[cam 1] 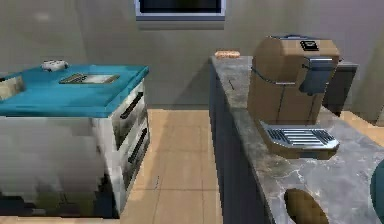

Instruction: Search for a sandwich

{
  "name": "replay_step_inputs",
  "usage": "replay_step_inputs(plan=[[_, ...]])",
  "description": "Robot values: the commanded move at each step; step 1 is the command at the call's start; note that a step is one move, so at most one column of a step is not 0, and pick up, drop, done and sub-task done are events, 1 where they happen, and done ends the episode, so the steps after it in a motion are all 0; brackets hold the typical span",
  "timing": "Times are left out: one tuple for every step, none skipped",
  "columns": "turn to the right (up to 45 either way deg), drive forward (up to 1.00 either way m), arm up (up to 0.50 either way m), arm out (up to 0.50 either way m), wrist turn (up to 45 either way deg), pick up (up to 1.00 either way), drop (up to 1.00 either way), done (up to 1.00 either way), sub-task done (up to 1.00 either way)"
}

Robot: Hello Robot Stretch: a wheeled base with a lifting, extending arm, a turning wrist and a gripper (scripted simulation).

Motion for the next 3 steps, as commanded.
replay_step_inputs(plan=[[0.0,1.0,0.0,0.0,0.0,0.0,0.0,0.0,0.0],[0.0,1.0,0.0,0.0,0.0,0.0,0.0,0.0,0.0],[3.0,0.0,0.0,0.0,0.0,0.0,0.0,0.0,0.0]])
